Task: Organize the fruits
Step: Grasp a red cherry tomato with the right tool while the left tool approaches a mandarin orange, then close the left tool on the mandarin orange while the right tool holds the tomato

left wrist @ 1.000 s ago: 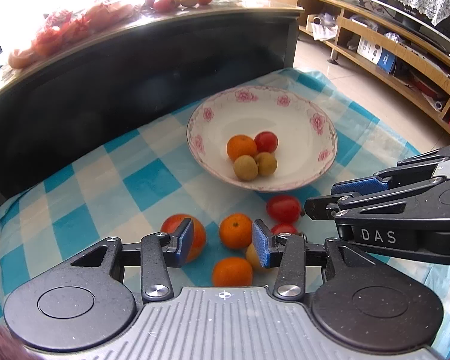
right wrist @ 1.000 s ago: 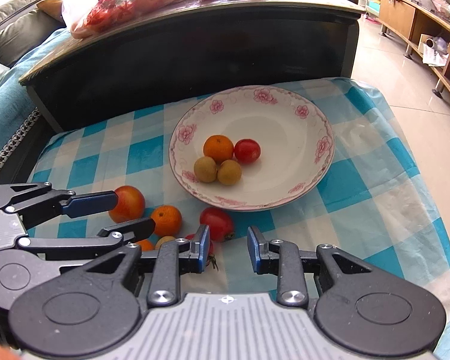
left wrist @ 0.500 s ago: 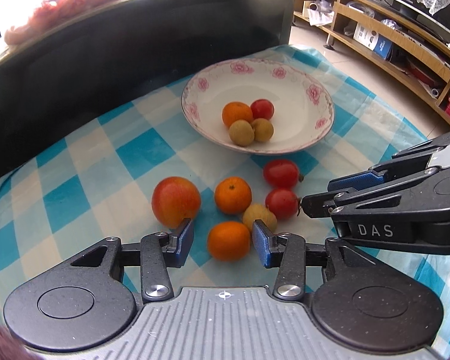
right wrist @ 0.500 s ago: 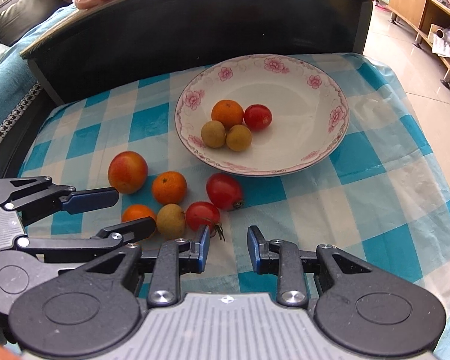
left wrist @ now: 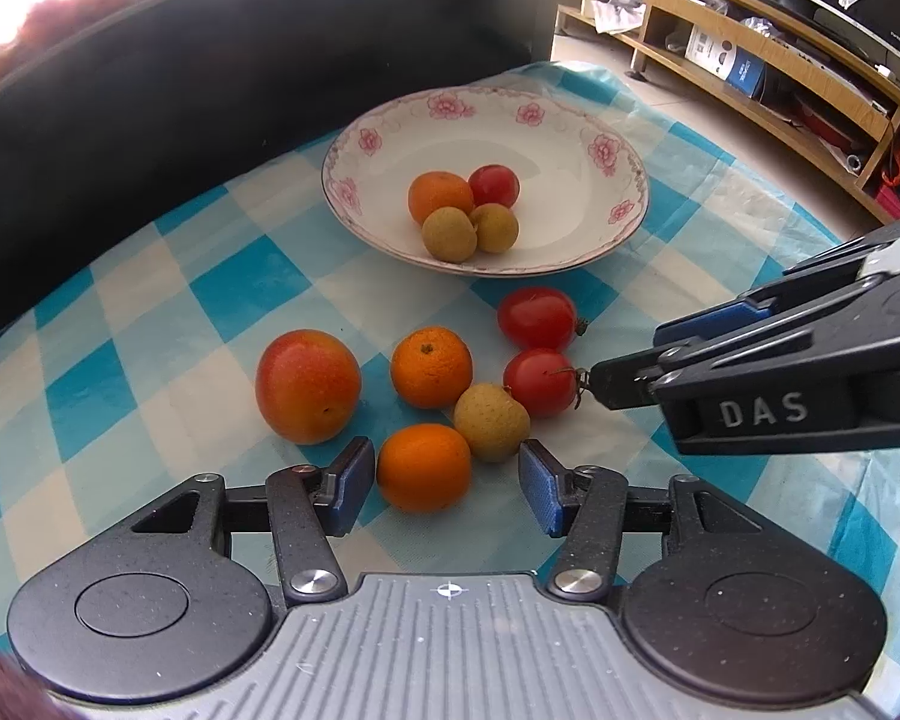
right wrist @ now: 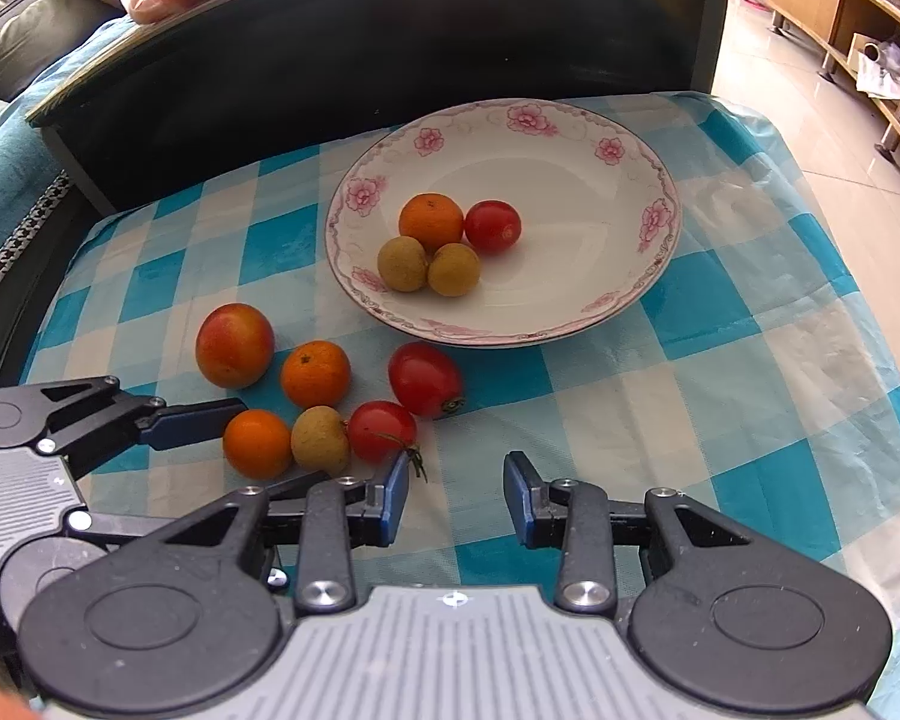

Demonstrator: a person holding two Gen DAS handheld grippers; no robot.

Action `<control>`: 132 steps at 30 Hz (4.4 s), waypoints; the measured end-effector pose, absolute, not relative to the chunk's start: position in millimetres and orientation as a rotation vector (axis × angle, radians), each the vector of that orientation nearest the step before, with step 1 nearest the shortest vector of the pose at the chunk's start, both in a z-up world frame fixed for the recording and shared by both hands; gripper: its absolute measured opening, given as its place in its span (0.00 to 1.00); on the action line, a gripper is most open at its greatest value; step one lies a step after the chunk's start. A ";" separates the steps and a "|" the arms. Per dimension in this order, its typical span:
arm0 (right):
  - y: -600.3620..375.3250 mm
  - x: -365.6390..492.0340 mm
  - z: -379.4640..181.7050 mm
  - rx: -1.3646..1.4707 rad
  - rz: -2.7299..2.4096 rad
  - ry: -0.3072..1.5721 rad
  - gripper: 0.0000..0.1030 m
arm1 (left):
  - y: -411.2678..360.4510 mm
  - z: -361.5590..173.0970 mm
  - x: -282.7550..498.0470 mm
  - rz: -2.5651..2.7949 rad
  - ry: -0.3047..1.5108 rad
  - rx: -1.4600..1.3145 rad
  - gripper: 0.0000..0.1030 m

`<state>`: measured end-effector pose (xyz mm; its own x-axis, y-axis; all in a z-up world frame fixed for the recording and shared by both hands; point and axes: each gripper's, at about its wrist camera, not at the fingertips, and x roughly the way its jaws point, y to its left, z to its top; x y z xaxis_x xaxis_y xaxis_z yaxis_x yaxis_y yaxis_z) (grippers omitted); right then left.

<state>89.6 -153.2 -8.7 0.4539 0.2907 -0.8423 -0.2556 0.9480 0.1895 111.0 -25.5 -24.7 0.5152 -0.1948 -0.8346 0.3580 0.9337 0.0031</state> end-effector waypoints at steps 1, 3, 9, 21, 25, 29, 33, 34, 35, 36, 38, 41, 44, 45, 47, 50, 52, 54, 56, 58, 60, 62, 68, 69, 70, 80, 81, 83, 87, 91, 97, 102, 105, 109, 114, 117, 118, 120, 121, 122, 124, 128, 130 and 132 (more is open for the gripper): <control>-154.7 90.2 -8.3 0.043 0.334 1.045 0.37 | -25.3 -25.7 111.9 -0.335 0.978 0.178 0.60; -158.2 91.7 -7.1 0.057 0.324 1.042 0.38 | -25.5 -26.9 112.9 -0.337 0.979 0.174 0.60; -163.1 97.2 -6.7 0.093 0.307 1.043 0.38 | -23.0 -26.5 112.1 -0.343 0.986 0.164 0.52; -153.6 104.0 -11.7 0.144 0.318 1.049 0.41 | -25.8 -25.4 106.4 -0.383 0.997 0.159 0.47; -152.1 107.2 -10.6 0.162 0.318 1.043 0.42 | -25.8 -27.3 105.8 -0.383 1.002 0.165 0.47; -149.7 107.3 -8.0 0.173 0.328 1.033 0.42 | -26.6 -27.9 105.3 -0.389 1.000 0.173 0.48; -148.3 108.0 -8.9 0.192 0.338 1.038 0.42 | -26.0 -29.0 104.8 -0.392 0.995 0.176 0.48; -147.4 108.2 -10.5 0.193 0.339 1.042 0.42 | -25.8 -29.0 104.6 -0.392 0.995 0.176 0.48; -146.5 108.1 -12.4 0.190 0.339 1.048 0.42 | -26.2 -28.8 104.0 -0.392 0.995 0.175 0.48; -145.6 108.3 -14.3 0.186 0.340 1.055 0.42 | -26.2 -28.8 103.9 -0.392 0.994 0.176 0.48; -144.9 108.6 -16.6 0.193 0.348 1.059 0.42 | -26.2 -28.7 104.0 -0.393 0.995 0.176 0.47; -141.2 111.4 -17.9 0.188 0.357 1.066 0.43 | -26.7 -28.5 103.6 -0.396 0.996 0.175 0.48; -136.5 113.4 -22.2 0.174 0.367 1.070 0.42 | -26.1 -28.6 103.9 -0.396 0.995 0.172 0.48; -135.7 114.4 -23.9 0.170 0.368 1.072 0.43 | -26.1 -28.8 104.0 -0.397 0.994 0.173 0.48; -134.4 115.3 -23.8 0.161 0.374 1.065 0.43 | -26.1 -29.1 104.0 -0.396 0.993 0.172 0.49; -130.4 114.4 -23.3 0.123 0.380 1.061 0.39 | -26.2 -29.5 104.0 -0.397 0.994 0.173 0.49; -126.3 110.7 -22.5 0.073 0.386 1.054 0.35 | -26.4 -29.7 103.5 -0.398 0.994 0.177 0.48; -125.1 106.1 -22.0 0.043 0.394 1.055 0.32 | -26.5 -29.5 102.7 -0.398 0.995 0.183 0.48; -125.0 101.6 -22.3 0.021 0.395 1.055 0.32 | -26.6 -29.2 102.2 -0.392 0.999 0.185 0.48; -126.0 96.8 -22.1 0.004 0.396 1.054 0.31 | -25.1 -28.2 101.3 -0.385 0.999 0.181 0.49; -128.1 91.7 -21.6 -0.009 0.397 1.056 0.31 | -23.2 -26.5 99.6 -0.383 0.998 0.175 0.51; -131.2 85.9 -20.9 -0.020 0.396 1.056 0.31 | -21.2 -25.2 97.0 -0.385 0.998 0.165 0.53; -145.0 67.7 -21.0 0.008 0.370 1.069 0.31 | -22.6 -30.1 88.8 -0.389 1.006 0.190 0.57; -146.0 64.8 -20.9 0.011 0.367 1.069 0.31 | -23.1 -30.1 87.9 -0.387 1.006 0.199 0.58; -146.7 62.7 -20.9 0.015 0.364 1.069 0.31 | -22.8 -29.9 87.0 -0.386 1.005 0.201 0.58; -141.0 48.2 -23.4 0.007 0.376 1.077 0.31 | -7.3 -24.2 75.5 -0.351 1.003 0.149 0.61; -140.7 47.2 -23.4 0.007 0.378 1.078 0.31 | -6.2 -23.9 73.8 -0.348 1.004 0.144 0.61; -141.1 45.8 -23.5 0.010 0.380 1.079 0.31 | -5.7 -25.1 71.2 -0.344 1.007 0.145 0.61; -142.5 42.1 -23.9 0.010 0.376 1.077 0.31 | -7.7 -29.8 68.9 -0.336 1.007 0.163 0.61; -141.8 41.4 -24.6 0.007 0.376 1.074 0.31 | -10.5 -30.2 68.9 -0.337 1.005 0.162 0.59; -140.8 41.6 -25.3 0.001 0.377 1.073 0.31 | -17.7 -30.3 63.5 -0.344 0.999 0.185 0.52; -141.4 42.6 -25.3 0.006 0.381 1.077 0.32 | -16.9 -30.1 64.7 -0.336 0.999 0.179 0.46; -142.3 44.7 -25.3 0.010 0.389 1.080 0.32 | -17.1 -29.9 64.9 -0.335 0.999 0.180 0.46; -143.9 47.8 -24.8 0.023 0.397 1.080 0.32 | -17.2 -29.6 65.4 -0.341 1.000 0.178 0.46; -141.1 50.2 -24.3 0.017 0.421 1.087 0.39 | -17.2 -29.4 66.5 -0.352 1.004 0.165 0.50; -136.6 50.7 -24.0 -0.006 0.423 1.083 0.41 | -17.1 -29.5 66.9 -0.355 1.007 0.160 0.57; -135.6 50.7 -23.9 -0.012 0.423 1.082 0.41 | -17.0 -29.8 66.9 -0.354 1.009 0.159 0.58; -135.0 50.5 -24.2 -0.019 0.424 1.080 0.41 | -16.9 -29.8 66.6 -0.353 1.008 0.161 0.59; -135.0 50.4 -24.2 -0.020 0.424 1.079 0.41 | -16.8 -29.9 66.6 -0.353 1.007 0.161 0.59; -135.3 50.0 -24.3 -0.021 0.424 1.077 0.41 | -16.7 -30.0 66.4 -0.354 1.006 0.160 0.59; -134.1 49.3 -24.4 -0.034 0.422 1.074 0.41 | -16.9 -30.2 65.6 -0.353 1.005 0.164 0.57; -128.4 45.5 -23.7 -0.088 0.417 1.067 0.39 | -15.8 -30.5 63.7 -0.348 0.999 0.177 0.51; -127.0 43.4 -23.9 -0.116 0.410 1.058 0.35 | -14.2 -30.2 63.3 -0.340 0.995 0.180 0.47; -128.3 43.5 -23.4 -0.116 0.407 1.059 0.32 | -12.7 -29.6 65.0 -0.329 0.996 0.175 0.42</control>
